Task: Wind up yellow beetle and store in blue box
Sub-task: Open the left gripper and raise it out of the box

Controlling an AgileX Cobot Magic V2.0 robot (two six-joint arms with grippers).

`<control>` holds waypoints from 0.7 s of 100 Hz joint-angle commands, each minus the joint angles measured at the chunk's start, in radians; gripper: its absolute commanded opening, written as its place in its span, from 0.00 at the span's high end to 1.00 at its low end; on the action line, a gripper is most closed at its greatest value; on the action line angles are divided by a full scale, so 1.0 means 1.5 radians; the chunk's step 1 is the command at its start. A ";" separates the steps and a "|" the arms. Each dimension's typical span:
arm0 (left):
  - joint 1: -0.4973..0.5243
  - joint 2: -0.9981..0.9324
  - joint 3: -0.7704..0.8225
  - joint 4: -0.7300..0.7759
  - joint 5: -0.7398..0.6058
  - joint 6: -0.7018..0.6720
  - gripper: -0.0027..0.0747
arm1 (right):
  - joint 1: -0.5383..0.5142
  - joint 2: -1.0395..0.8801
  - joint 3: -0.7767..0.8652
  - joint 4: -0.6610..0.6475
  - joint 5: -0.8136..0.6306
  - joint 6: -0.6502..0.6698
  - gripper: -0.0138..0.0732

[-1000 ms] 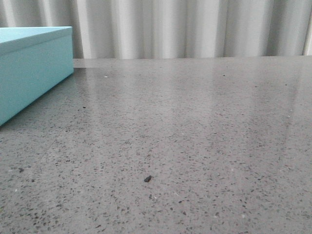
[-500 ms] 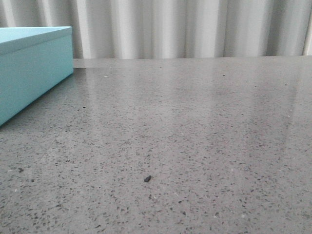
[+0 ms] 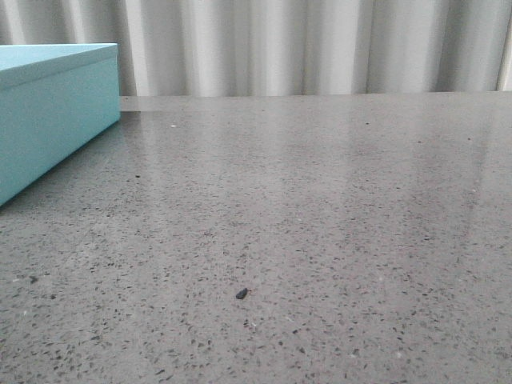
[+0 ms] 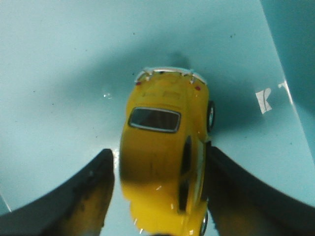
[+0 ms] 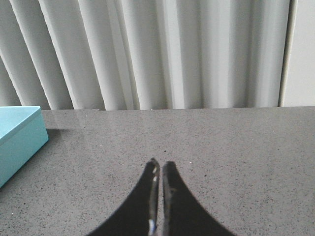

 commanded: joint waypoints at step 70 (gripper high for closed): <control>0.002 -0.180 -0.018 -0.072 -0.001 -0.011 0.99 | 0.001 0.006 -0.015 -0.007 -0.042 -0.008 0.91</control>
